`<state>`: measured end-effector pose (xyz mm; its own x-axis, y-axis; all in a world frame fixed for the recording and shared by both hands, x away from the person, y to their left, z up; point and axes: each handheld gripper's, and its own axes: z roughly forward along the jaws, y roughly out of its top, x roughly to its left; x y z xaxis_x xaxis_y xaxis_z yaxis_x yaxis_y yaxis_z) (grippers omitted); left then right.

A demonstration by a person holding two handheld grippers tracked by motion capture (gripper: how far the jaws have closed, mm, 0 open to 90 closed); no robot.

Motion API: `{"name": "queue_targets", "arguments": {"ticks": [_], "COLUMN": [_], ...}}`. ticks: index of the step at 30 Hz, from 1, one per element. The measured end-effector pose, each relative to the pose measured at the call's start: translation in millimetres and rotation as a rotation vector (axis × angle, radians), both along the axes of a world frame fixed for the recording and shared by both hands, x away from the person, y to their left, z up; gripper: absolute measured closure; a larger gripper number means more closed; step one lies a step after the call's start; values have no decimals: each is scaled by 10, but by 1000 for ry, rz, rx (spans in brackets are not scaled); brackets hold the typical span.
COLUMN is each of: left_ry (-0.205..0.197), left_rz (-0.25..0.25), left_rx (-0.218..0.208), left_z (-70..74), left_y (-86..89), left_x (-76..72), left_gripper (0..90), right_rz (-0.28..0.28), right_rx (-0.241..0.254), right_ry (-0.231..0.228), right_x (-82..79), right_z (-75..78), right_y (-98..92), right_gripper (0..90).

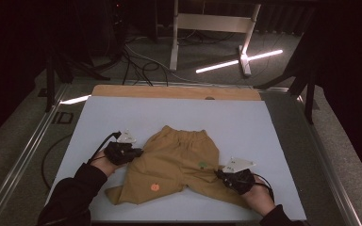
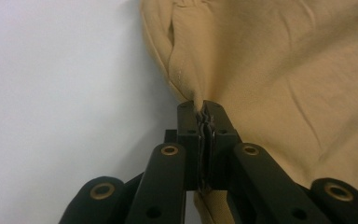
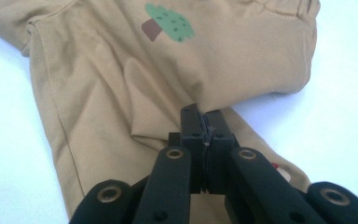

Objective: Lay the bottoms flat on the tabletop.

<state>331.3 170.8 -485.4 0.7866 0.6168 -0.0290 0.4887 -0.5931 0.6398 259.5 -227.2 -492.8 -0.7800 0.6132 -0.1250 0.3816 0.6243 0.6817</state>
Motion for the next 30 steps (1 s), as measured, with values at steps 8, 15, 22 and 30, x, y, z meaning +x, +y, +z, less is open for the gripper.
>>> {"name": "queue_targets", "arguments": {"ticks": [8, 15, 22, 30], "left_ry": [58, 49, 2, -14], "left_rz": [-4, -13, 4, -4], "left_rx": [-14, -18, -77, -85], "left_z": [-144, -88, 44, 191], "left_y": [-6, 13, 90, 27], "left_x": [-32, -73, -144, -95], "left_gripper": [858, 803, 394, 186], "right_rz": [-9, -20, -26, -26], "right_rx": [13, 27, 101, 198], "right_ry": [21, 13, -8, -6], "right_x": [-2, 19, 23, 205], "right_z": [-47, -19, 145, 365], "right_y": [-1, -14, -124, -207], "right_gripper": [891, 857, 513, 103]}}
